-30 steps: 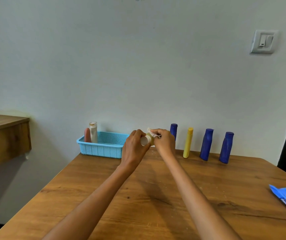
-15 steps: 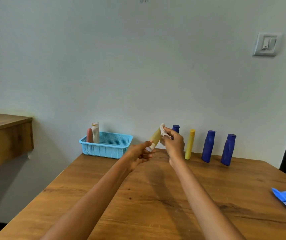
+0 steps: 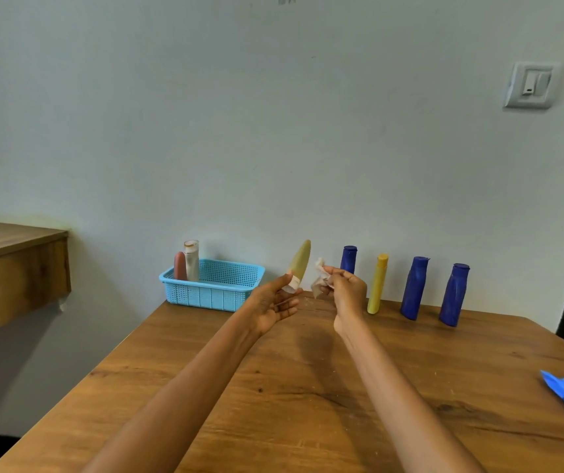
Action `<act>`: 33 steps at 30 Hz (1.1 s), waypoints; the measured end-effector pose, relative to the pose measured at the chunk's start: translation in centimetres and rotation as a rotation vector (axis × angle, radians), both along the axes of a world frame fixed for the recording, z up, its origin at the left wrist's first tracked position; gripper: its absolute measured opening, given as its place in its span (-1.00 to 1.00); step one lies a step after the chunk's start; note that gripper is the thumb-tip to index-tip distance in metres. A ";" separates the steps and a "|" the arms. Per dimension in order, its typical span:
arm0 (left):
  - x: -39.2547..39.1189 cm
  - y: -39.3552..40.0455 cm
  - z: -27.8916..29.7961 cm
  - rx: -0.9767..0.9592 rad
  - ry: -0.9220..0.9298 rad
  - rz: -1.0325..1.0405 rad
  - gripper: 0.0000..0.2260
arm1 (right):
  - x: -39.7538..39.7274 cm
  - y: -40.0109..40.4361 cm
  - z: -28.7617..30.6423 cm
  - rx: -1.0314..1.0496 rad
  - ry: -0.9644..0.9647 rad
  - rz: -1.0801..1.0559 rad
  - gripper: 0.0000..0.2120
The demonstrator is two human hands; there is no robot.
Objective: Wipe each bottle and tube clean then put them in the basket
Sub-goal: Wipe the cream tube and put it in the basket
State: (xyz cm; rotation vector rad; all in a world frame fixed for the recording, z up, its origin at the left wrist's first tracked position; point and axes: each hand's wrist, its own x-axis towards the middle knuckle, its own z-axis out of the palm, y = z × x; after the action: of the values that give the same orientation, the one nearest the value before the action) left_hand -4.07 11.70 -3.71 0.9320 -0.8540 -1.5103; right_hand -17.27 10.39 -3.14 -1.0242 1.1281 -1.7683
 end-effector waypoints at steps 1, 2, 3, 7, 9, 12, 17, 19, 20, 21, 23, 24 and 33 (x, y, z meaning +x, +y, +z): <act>-0.1 0.0 -0.1 -0.006 0.003 0.003 -0.82 | -0.3 -0.1 0.0 0.025 -0.050 0.024 -0.83; -0.2 0.1 -0.1 -0.014 -0.004 0.009 -0.82 | -0.4 0.0 0.1 0.044 -0.057 0.086 -0.89; -0.3 0.1 -0.2 -0.025 -0.024 0.017 -0.84 | -0.4 0.0 0.1 0.052 -0.035 0.173 -0.89; -0.2 0.2 -0.2 -0.118 -0.165 0.024 -0.86 | 0.1 -0.5 0.0 0.067 0.075 0.412 -0.48; 0.2 0.2 -0.2 -0.171 -0.248 -0.018 -0.81 | 0.1 -0.6 -0.1 0.075 0.077 0.437 -0.44; 0.8 0.1 -0.2 -0.198 -0.405 -0.067 -0.75 | -0.7 -0.6 -0.1 0.084 0.083 0.489 -0.51; 1.6 0.5 1.2 -0.269 -0.716 -0.020 -0.48 | -0.9 -0.5 0.2 0.069 0.344 0.430 -0.31; 2.1 0.7 2.0 -0.346 -0.668 0.027 -0.55 | -0.6 -0.2 0.5 0.067 0.493 0.408 -0.39; 2.3 0.8 2.3 -0.370 -0.648 0.034 -0.61 | -0.4 0.0 0.6 0.068 0.537 0.408 -0.43; 2.4 0.9 2.5 -0.387 -0.635 0.032 -0.67 | -0.3 0.1 0.7 0.063 0.572 0.415 -0.47; 2.7 0.9 2.5 -0.398 -0.619 0.020 -0.79 | 0.3 0.5 0.9 0.048 0.653 0.430 -0.51; 2.6 0.8 2.5 -0.402 -0.626 0.013 -0.82 | 0.4 0.6 1.0 0.038 0.686 0.428 -0.51; 3.1 0.7 2.9 -0.406 -0.682 0.091 -0.73 | 0.8 1.4 1.3 -0.007 0.763 0.431 -0.55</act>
State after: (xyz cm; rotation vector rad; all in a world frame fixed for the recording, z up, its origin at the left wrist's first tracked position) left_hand -1.01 12.42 -0.84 1.1676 -1.5149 -0.8760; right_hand -16.50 11.76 -1.85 -1.8694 1.2027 -1.0465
